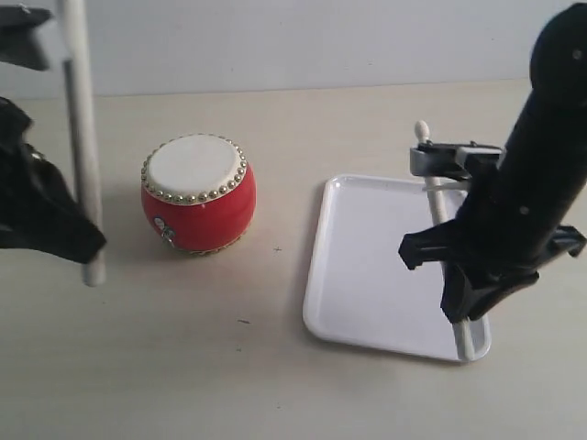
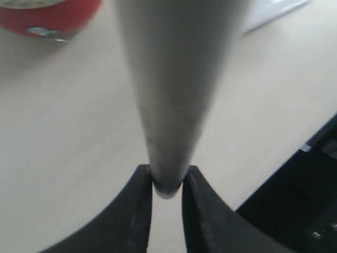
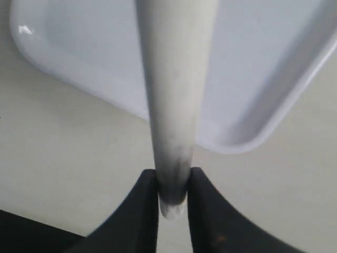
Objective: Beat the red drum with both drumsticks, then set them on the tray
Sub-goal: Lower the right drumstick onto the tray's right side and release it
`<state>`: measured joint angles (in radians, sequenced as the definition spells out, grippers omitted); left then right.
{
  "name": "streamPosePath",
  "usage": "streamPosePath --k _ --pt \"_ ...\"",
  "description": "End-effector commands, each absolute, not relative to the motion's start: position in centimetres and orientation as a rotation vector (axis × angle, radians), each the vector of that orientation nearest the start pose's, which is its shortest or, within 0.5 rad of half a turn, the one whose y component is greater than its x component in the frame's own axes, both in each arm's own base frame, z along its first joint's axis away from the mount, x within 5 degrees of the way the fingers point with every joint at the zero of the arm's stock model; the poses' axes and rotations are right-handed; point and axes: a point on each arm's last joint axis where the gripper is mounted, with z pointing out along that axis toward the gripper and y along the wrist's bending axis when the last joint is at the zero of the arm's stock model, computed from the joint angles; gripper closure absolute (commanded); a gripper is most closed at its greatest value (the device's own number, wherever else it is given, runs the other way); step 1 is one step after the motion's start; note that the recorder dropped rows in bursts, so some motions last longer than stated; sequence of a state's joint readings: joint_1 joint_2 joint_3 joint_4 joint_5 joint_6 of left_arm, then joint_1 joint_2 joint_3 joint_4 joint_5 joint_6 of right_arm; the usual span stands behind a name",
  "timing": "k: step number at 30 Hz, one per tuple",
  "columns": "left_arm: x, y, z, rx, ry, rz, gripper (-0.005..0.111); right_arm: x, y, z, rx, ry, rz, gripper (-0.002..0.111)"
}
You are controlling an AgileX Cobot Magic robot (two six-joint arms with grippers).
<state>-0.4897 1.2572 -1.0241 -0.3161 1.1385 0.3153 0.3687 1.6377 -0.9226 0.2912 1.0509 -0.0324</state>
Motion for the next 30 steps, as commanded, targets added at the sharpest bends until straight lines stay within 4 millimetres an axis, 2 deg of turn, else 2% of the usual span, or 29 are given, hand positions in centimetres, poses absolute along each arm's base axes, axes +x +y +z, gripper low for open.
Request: streamPosePath --k 1,4,10,13,18,30 --pt "21.0 -15.6 26.9 1.040 2.744 -0.713 0.107 23.3 11.2 17.7 -0.248 3.228 0.506 0.108" --pt "21.6 -16.2 25.2 1.060 2.819 -0.752 0.107 24.0 10.7 17.3 -0.184 3.201 0.476 0.108" --pt "21.5 -16.2 24.9 1.091 2.833 -0.758 0.107 25.5 8.1 15.3 0.049 3.255 0.578 0.108" --pt "21.5 -16.3 25.0 1.091 2.836 -0.771 0.107 25.7 7.8 14.4 0.048 3.284 0.660 0.108" --pt "21.4 -16.2 24.9 1.094 2.839 -0.770 0.107 26.5 7.9 13.2 0.027 3.315 0.657 0.108" --pt "21.4 -16.2 24.9 1.098 2.839 -0.764 0.107 29.5 8.3 15.5 -0.060 3.241 0.646 0.108"
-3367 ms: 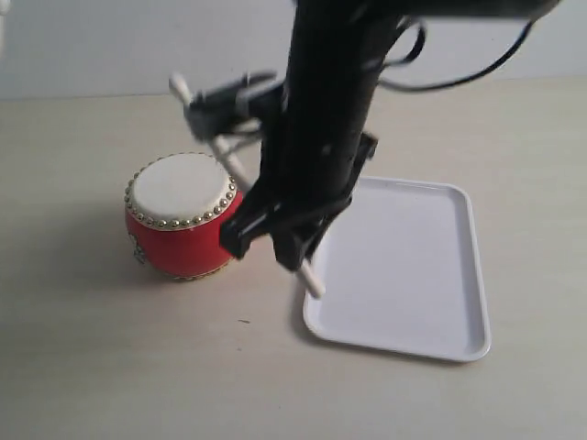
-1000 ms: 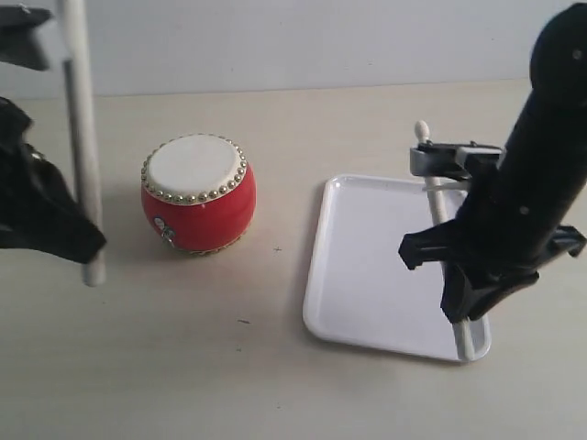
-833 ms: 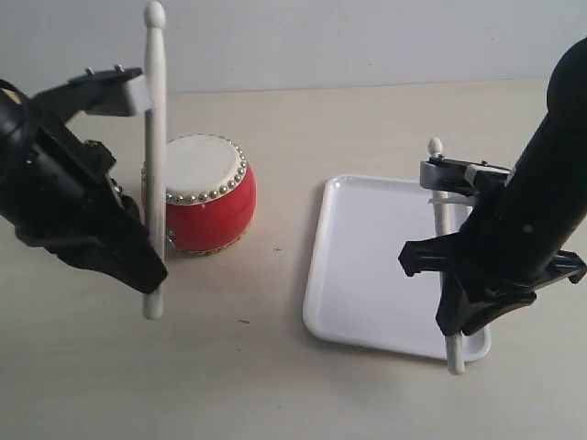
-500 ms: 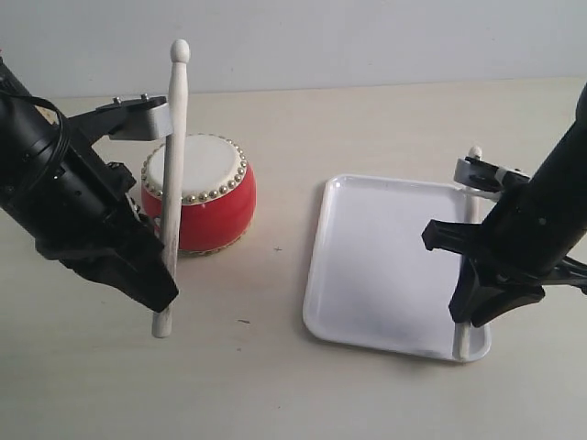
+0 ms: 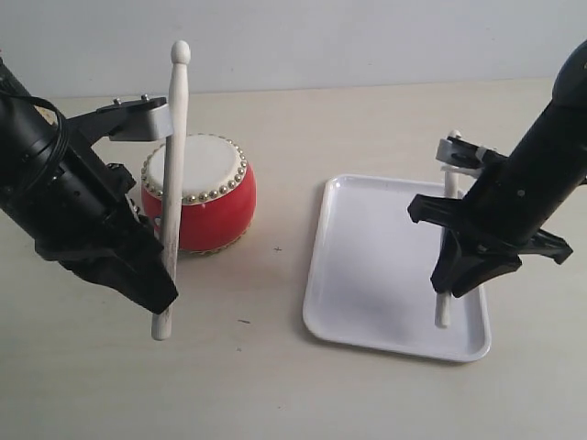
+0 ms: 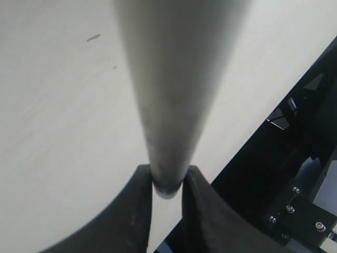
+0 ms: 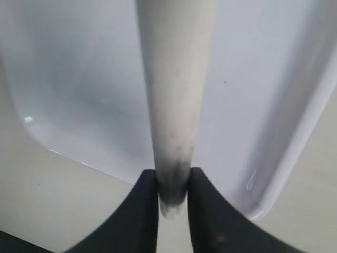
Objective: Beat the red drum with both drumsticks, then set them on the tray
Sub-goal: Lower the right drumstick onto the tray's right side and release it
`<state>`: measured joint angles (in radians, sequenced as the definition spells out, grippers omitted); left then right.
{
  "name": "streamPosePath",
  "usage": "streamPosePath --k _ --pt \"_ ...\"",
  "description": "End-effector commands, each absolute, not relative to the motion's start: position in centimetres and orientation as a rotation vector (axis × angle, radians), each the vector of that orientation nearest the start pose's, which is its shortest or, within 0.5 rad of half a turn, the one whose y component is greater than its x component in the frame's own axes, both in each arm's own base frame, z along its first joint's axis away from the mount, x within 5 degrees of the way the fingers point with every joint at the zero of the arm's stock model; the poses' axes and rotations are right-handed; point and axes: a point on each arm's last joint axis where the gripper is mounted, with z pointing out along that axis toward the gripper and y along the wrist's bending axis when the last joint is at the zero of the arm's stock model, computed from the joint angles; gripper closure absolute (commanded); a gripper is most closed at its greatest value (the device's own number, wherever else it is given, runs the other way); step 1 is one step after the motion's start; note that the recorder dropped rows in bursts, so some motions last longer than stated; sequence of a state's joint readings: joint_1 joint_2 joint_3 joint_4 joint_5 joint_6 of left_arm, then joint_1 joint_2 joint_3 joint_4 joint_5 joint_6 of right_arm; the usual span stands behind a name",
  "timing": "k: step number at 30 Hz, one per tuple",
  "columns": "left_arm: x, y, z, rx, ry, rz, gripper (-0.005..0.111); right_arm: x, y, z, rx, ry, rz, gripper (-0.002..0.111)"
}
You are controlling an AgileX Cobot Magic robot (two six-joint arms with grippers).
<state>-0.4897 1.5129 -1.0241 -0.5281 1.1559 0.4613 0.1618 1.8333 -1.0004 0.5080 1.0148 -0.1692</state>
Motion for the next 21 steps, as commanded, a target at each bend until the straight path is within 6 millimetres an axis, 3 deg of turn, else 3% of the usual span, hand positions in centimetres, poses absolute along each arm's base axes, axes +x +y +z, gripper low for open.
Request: streamPosePath --k 1,21 --pt "21.4 -16.2 24.9 1.102 2.839 -0.765 0.107 29.5 8.3 15.5 -0.062 3.245 0.637 0.108" --pt "21.4 -16.2 24.9 1.108 2.841 -0.763 0.107 29.7 7.9 12.6 0.066 3.353 0.546 0.108"
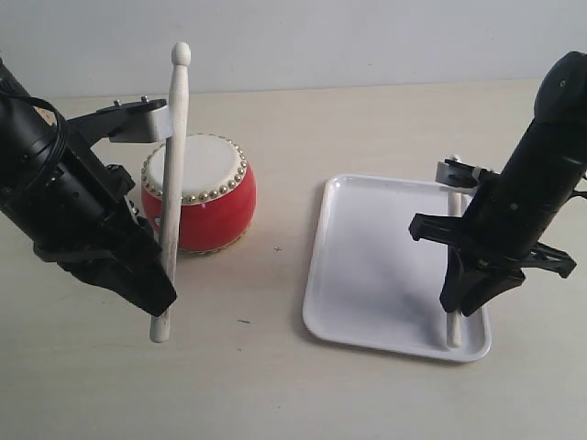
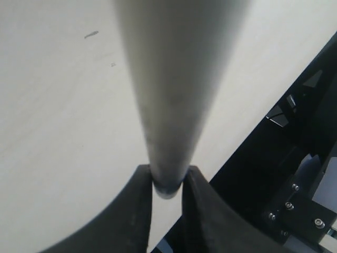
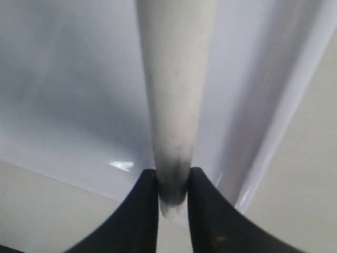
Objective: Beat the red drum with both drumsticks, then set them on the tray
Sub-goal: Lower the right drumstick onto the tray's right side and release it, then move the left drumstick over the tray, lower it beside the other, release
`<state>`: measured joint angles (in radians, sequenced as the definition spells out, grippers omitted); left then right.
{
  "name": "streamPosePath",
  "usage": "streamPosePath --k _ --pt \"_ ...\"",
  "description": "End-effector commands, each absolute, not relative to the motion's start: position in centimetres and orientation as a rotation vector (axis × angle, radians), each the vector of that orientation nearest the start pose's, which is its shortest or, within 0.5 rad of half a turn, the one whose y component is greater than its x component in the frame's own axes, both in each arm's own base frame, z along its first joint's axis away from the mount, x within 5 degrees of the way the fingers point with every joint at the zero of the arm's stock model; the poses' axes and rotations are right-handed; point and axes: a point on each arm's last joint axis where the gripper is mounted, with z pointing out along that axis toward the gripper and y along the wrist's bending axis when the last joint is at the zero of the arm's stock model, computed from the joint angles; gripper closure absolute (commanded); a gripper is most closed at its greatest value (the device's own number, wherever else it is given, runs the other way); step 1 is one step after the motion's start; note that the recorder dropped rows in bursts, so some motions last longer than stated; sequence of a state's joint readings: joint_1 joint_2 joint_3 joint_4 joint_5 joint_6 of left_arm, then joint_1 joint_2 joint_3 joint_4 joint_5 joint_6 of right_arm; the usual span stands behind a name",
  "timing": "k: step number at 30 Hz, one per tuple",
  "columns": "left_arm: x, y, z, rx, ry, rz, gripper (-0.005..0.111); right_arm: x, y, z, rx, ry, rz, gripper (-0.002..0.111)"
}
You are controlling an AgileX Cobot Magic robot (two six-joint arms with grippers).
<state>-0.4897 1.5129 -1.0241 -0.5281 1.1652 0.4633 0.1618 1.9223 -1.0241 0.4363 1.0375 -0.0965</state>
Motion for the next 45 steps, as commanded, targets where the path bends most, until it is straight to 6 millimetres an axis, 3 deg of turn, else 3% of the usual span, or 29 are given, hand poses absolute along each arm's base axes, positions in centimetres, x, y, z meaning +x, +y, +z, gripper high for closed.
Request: streamPosePath --k 1,5,16,22,25,28,34,36,39,45 --pt "21.4 -16.2 24.9 1.108 2.841 -0.763 0.107 29.7 7.9 12.6 0.063 3.354 0.542 0.108" --pt "21.5 -16.2 24.9 1.105 2.838 -0.762 0.107 29.7 7.7 12.5 0.070 3.356 0.513 0.106" --pt "21.5 -16.2 24.9 1.105 2.838 -0.762 0.107 29.8 7.7 12.5 0.087 3.352 0.503 0.075" --pt "21.7 -16.3 24.9 1.095 2.830 -0.766 0.107 29.8 7.6 13.6 0.016 3.317 0.491 0.073" --pt "22.7 -16.9 25.2 1.059 2.803 -0.759 0.107 29.7 7.1 16.2 -0.081 3.215 0.408 0.074" --pt "24.1 -18.2 25.8 1.030 2.788 -0.764 0.107 29.1 6.2 19.6 -0.189 3.102 0.282 0.081" --pt "25.3 -24.3 25.0 1.208 2.779 -0.766 0.107 26.5 5.5 26.7 -0.223 2.836 0.251 0.106" --pt "25.8 -26.5 24.2 1.279 2.804 -0.748 0.107 25.4 5.4 28.7 -0.223 2.763 0.260 0.108" --pt "27.6 -29.1 23.1 1.279 2.833 -0.753 0.107 23.9 5.2 30.8 -0.226 2.681 0.263 0.108" --pt "30.2 -31.7 20.7 1.125 2.919 -0.797 0.107 21.5 4.8 33.3 -0.226 2.590 0.269 0.108"
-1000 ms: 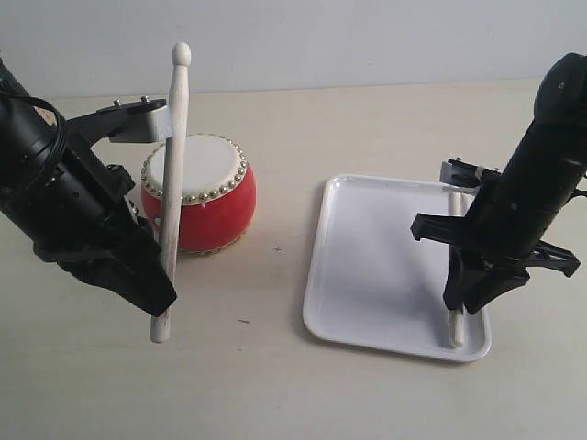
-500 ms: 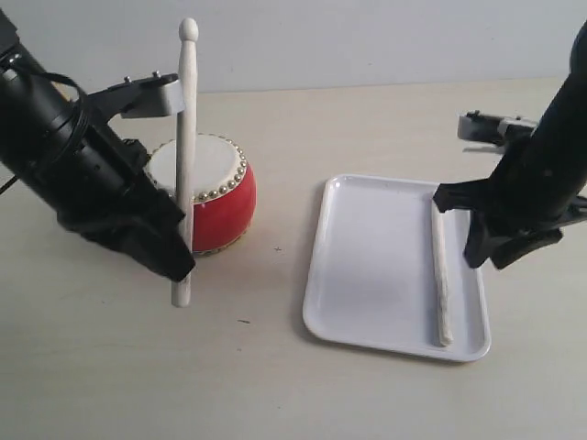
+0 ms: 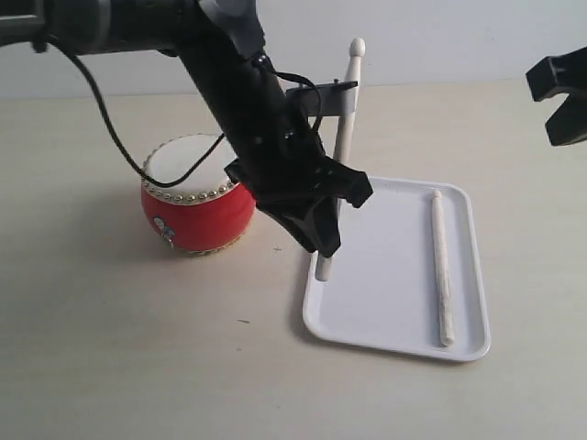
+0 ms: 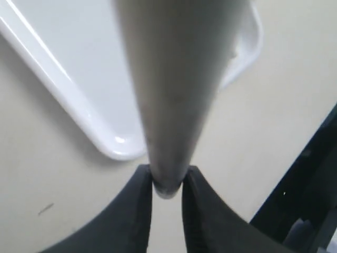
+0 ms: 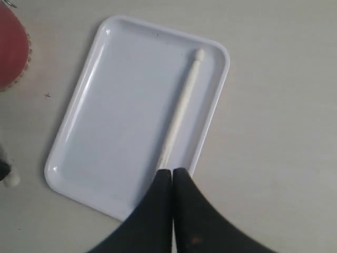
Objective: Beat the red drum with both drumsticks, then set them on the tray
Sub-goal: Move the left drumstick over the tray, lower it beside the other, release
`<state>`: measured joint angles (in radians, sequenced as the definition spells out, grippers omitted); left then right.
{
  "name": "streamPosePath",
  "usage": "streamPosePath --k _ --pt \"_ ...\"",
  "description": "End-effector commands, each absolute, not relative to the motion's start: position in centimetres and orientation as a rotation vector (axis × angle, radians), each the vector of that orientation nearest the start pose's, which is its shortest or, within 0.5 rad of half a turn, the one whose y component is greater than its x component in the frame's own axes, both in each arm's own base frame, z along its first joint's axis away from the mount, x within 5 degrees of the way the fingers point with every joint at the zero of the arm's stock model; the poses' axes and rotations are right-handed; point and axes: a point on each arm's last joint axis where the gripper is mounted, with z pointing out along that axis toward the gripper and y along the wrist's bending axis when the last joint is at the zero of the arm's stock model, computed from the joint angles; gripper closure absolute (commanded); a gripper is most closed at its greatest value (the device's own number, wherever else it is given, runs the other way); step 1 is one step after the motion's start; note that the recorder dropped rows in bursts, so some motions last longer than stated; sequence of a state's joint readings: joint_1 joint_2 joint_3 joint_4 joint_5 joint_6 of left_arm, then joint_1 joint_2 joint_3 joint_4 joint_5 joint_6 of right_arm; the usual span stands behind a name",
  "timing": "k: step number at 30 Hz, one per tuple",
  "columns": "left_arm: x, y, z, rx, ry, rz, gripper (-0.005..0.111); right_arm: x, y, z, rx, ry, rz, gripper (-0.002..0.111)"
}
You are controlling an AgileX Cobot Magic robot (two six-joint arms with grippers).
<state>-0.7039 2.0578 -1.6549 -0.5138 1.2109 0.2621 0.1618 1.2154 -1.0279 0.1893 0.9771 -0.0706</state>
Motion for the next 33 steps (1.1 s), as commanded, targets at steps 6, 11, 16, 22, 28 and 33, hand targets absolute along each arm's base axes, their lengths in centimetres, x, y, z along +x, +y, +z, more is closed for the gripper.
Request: streamPosePath --k 6,11,16,22,28,33 --pt "29.3 -33.6 19.0 1.146 2.955 -0.870 0.107 20.9 4.7 33.9 -0.226 2.564 0.275 0.108" --pt "27.9 -35.0 17.0 1.226 2.983 -0.852 0.107 20.8 4.8 34.0 -0.221 2.564 0.292 0.108" --pt "27.6 -35.4 15.2 1.242 3.022 -0.837 0.107 20.8 4.9 34.0 -0.220 2.564 0.294 0.108" --pt "27.9 -35.6 14.2 1.246 3.038 -0.823 0.107 20.8 4.9 33.9 -0.222 2.569 0.294 0.108" --pt "28.3 -36.0 14.3 1.249 3.019 -0.824 0.107 20.8 4.9 33.9 -0.222 2.573 0.294 0.108" --pt "28.9 -36.1 15.0 1.278 2.969 -0.771 0.107 20.8 4.9 33.9 -0.222 2.573 0.294 0.108"
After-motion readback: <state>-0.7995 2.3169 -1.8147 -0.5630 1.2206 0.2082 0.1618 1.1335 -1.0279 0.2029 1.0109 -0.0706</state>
